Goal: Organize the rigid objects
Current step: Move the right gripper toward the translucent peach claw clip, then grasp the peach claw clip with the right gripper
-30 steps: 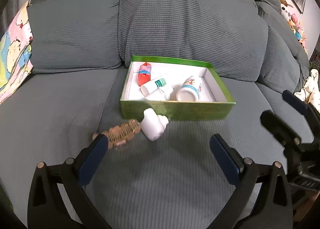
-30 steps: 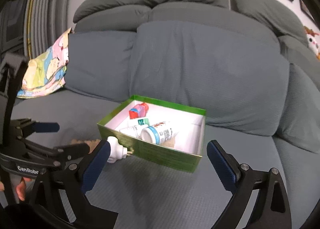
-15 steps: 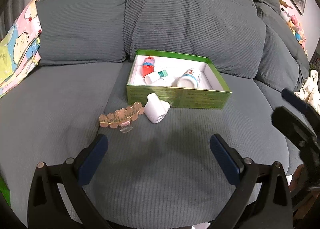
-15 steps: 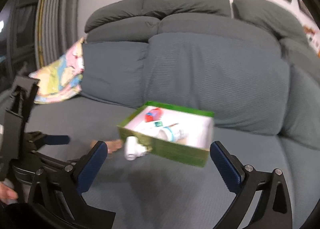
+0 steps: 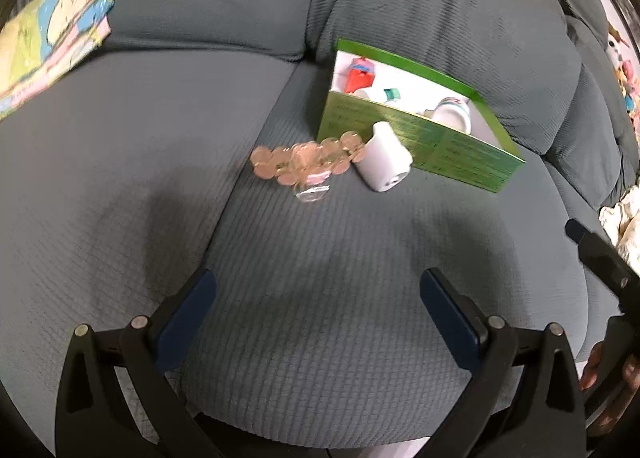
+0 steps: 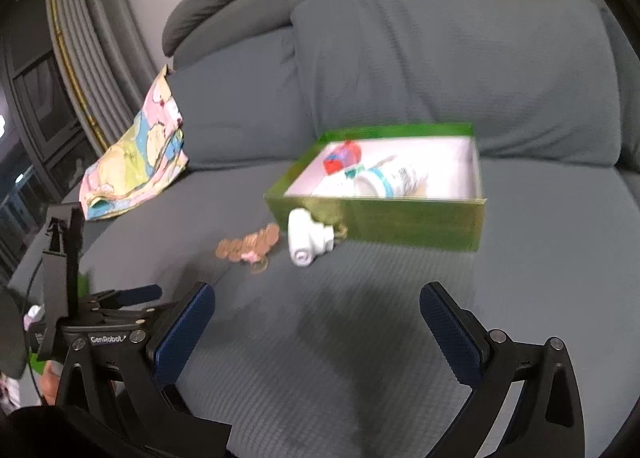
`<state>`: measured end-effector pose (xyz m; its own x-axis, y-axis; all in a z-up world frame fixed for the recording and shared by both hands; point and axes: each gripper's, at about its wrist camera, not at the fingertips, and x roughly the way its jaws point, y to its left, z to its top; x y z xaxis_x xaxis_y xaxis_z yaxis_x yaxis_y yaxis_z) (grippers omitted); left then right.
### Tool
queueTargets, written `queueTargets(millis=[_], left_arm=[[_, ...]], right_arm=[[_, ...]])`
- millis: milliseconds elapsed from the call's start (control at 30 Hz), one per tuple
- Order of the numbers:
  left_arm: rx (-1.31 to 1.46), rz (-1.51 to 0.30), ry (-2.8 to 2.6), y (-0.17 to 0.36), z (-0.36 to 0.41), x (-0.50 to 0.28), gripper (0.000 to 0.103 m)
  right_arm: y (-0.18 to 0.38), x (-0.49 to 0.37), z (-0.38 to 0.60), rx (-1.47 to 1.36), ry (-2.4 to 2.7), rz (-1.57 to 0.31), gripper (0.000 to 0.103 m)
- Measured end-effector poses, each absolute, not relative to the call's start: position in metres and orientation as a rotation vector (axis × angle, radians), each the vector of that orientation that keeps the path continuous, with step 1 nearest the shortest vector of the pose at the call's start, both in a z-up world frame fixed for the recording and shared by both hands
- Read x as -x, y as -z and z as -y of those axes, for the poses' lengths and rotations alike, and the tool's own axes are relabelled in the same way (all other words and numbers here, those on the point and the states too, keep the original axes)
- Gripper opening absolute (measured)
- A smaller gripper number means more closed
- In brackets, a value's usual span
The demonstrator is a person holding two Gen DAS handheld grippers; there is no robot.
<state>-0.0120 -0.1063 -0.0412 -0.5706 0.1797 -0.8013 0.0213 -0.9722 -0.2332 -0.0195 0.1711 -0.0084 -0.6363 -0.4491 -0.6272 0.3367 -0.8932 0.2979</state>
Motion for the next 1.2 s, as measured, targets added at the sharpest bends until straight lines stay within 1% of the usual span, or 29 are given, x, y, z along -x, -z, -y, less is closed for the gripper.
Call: queueTargets(millis=[267,400,533,700,767,867,1000,1033,1100,1200], left_arm=[[1.412,0.471,-2.719,0.060,0.144,0.025,0.101],[1.417,0.502,-2.719,0.066,0.155,0.036,0.101],[1.374,0.492,-2.713,0.069,0.158,0.048,0.101],[1.311,0.423,-2.683,0.072,0.152,0.063,0.100],[1.304,0.398,-2.670,0.074,0.150,0.070,0.100],[1.304,0.379,-2.649,0.079,0.150,0.078,0.094],[1.301,0.415,-2.614,0.084,0.155,0.087,0.092],[1.296,0.432,-2.605,0.085,0.157,0.090,0.091],[1.288,0.446,-2.586,0.086,0.158,0.093,0.082],[1.278,0.442,-2.570,0.086,0.157,0.099,0.080]], right_arm=[[0.040,0.038,-0.141,-1.085,2.317,0.297,0.103],[0.054,0.053,-0.122,-1.122,2.243,0.358,0.103],[0.067,0.072,-0.102,-1.147,2.193,0.421,0.103],[0.086,0.102,-0.089,-1.180,2.093,0.634,0.103],[0.093,0.111,-0.085,-1.197,2.067,0.689,0.103],[0.103,0.123,-0.081,-1.218,2.026,0.770,0.103],[0.114,0.135,-0.072,-1.255,1.981,0.838,0.103],[0.116,0.137,-0.068,-1.264,1.976,0.839,0.103],[0.117,0.142,-0.063,-1.265,1.986,0.828,0.103],[0.117,0.149,-0.057,-1.260,2.002,0.816,0.102]])
